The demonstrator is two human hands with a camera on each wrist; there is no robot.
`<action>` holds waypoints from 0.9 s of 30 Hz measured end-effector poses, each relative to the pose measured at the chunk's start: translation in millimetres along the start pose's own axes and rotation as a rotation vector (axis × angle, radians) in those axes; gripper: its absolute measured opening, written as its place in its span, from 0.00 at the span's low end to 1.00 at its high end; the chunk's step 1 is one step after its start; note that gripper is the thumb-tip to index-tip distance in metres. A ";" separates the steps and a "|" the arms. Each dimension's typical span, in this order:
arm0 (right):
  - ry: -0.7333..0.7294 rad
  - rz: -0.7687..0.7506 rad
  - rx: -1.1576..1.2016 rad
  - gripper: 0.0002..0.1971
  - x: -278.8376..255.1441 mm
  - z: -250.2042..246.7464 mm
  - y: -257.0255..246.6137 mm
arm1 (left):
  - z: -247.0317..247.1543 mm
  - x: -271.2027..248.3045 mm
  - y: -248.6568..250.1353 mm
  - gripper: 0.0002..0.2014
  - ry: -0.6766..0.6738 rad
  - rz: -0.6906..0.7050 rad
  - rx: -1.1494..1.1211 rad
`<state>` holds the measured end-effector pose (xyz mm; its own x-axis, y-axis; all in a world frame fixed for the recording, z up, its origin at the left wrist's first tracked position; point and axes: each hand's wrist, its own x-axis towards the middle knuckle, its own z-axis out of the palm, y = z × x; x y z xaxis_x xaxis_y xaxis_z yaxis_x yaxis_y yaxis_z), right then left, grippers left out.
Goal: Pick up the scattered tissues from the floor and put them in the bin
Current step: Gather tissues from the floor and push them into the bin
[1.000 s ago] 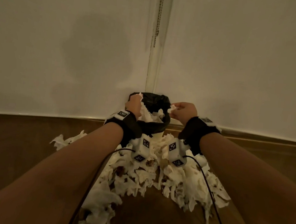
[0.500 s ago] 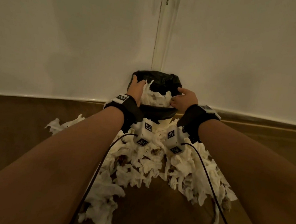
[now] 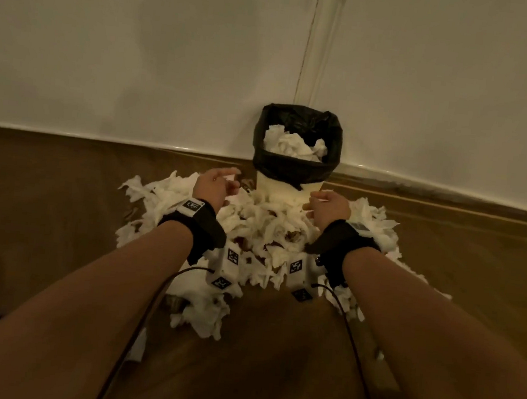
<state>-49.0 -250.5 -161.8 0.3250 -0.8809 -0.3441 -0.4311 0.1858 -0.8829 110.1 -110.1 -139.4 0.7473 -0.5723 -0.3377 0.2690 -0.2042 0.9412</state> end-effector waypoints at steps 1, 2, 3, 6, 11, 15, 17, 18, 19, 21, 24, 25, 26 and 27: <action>-0.029 0.032 0.016 0.10 -7.3 8.2 10.1 | -12.6 -4.6 -13.8 0.17 0.005 -0.018 -0.011; -0.057 0.060 0.023 0.09 -15.5 16.4 20.0 | -25.8 -10.5 -29.3 0.17 0.014 -0.043 -0.013; -0.083 0.079 0.004 0.07 -23.9 25.3 28.8 | -39.2 -16.3 -45.4 0.17 0.026 -0.076 -0.009; -0.121 0.088 -0.081 0.05 -47.2 51.7 53.0 | -75.8 -30.3 -92.0 0.15 0.126 -0.139 0.107; -0.214 0.092 -0.242 0.08 -72.3 89.6 85.9 | -121.8 -54.6 -149.7 0.12 0.320 -0.123 0.480; -0.323 -0.008 -0.538 0.07 -92.1 110.0 106.4 | -148.2 -86.8 -187.0 0.12 0.412 -0.317 0.814; -0.415 -0.038 -0.590 0.08 -102.8 118.6 118.9 | -150.6 -101.0 -201.2 0.14 0.439 -0.430 0.880; -0.461 -0.082 -0.643 0.08 -107.2 123.3 124.7 | -149.7 -106.2 -205.9 0.16 0.454 -0.476 0.859; -0.500 -0.156 -0.724 0.09 -111.3 128.1 130.2 | -147.9 -110.0 -209.6 0.17 0.462 -0.520 0.830; -0.569 -0.332 -0.894 0.13 -117.7 136.8 139.6 | -144.8 -113.1 -217.0 0.19 0.457 -0.593 0.794; -0.734 -0.513 -1.102 0.17 -122.3 146.0 149.2 | -144.3 -110.1 -224.2 0.20 0.425 -0.632 0.785; -0.778 -0.538 -1.149 0.20 -123.3 148.2 151.4 | -144.9 -108.6 -226.5 0.20 0.409 -0.623 0.799; -0.806 -0.547 -1.175 0.22 -124.2 150.0 153.3 | -145.2 -108.1 -228.8 0.20 0.373 -0.600 0.825; -0.814 -0.561 -1.184 0.24 -124.4 152.2 155.6 | -145.4 -106.7 -229.2 0.20 0.339 -0.578 0.836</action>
<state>-28.4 -45.7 -305.0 0.8545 -0.1763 -0.4885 -0.3720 -0.8642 -0.3387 57.1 113.2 -319.3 0.8043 0.0096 -0.5941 0.2308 -0.9264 0.2974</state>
